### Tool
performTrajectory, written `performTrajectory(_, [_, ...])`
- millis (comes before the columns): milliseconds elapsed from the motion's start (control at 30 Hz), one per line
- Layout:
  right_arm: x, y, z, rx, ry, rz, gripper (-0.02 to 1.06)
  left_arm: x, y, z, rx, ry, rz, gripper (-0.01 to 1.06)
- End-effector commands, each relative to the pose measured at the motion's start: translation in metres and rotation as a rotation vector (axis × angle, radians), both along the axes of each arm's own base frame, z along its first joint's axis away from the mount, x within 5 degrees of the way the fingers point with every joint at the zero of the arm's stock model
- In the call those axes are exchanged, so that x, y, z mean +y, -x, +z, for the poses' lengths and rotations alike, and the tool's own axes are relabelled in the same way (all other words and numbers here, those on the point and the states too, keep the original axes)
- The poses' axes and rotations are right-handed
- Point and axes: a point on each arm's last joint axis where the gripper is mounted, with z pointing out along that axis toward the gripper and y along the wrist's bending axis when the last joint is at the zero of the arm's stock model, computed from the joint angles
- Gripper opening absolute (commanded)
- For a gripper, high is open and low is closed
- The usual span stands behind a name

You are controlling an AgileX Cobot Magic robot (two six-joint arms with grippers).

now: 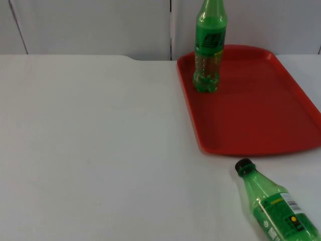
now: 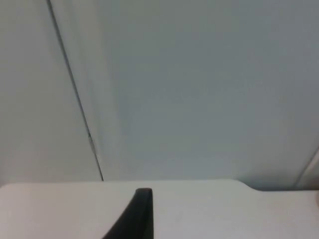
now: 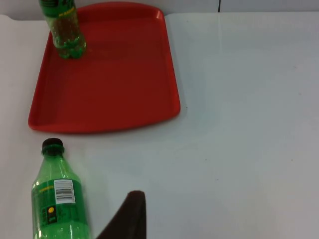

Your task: Place the bottle upright on the tray.

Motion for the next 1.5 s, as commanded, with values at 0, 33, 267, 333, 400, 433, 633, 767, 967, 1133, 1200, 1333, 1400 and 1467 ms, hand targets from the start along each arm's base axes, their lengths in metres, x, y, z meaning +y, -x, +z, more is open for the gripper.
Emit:
performTrajectory(0, [0.0,0.0,0.0,-0.005,0.001,-0.004,1.05,-0.002,0.013,0.001,-0.025,0.023,-0.009,1.05])
performTrajectory(33, [0.0,0.0,0.0,-0.005,0.001,-0.004,1.05,-0.002,0.02,0.0,-0.031,0.021,-0.014,1.05])
performTrajectory(267, [0.0,0.0,0.0,-0.005,0.001,-0.004,1.05,-0.004,0.054,-0.02,0.018,0.033,-0.06,1.05])
performTrajectory(333, [0.0,0.0,0.0,-0.005,0.001,-0.004,1.05,-0.005,0.067,-0.025,0.019,0.056,-0.073,1.05])
performTrajectory(400, [0.0,0.0,0.0,-0.005,0.001,-0.004,1.05,-0.006,0.078,-0.032,0.028,0.074,-0.091,1.05])
performTrajectory(433, [0.0,0.0,0.0,-0.005,0.001,-0.004,1.05,-0.007,0.084,-0.033,0.028,0.08,-0.103,1.05])
performTrajectory(633, [0.0,0.0,0.0,-0.005,0.001,-0.004,1.05,-0.013,0.112,-0.043,0.024,0.093,-0.19,1.05])
performTrajectory(767, [0.0,0.0,0.0,-0.005,0.001,-0.004,1.05,-0.015,0.135,-0.051,0.015,0.123,-0.231,1.05])
performTrajectory(967, [0.0,0.0,0.0,-0.005,0.001,-0.004,1.05,-0.015,0.154,-0.062,0.02,0.134,-0.234,1.05])
performTrajectory(1133, [0.0,0.0,0.0,-0.005,0.001,-0.004,1.05,-0.014,0.177,-0.074,0.022,0.133,-0.241,1.05])
performTrajectory(1200, [0.0,0.0,0.0,-0.005,0.001,-0.004,1.05,-0.013,0.19,-0.077,0.009,0.132,-0.244,1.05])
performTrajectory(1333, [0.0,0.0,0.0,-0.005,0.001,-0.004,1.05,-0.012,0.214,-0.079,-0.038,0.137,-0.251,1.05])
performTrajectory(1400, [0.0,0.0,0.0,-0.005,0.001,-0.004,1.05,-0.012,0.221,-0.078,-0.06,0.15,-0.252,1.05])
performTrajectory(1467, [0.0,0.0,0.0,-0.005,0.001,-0.004,1.05,-0.012,0.237,-0.074,-0.114,0.172,-0.257,1.05])
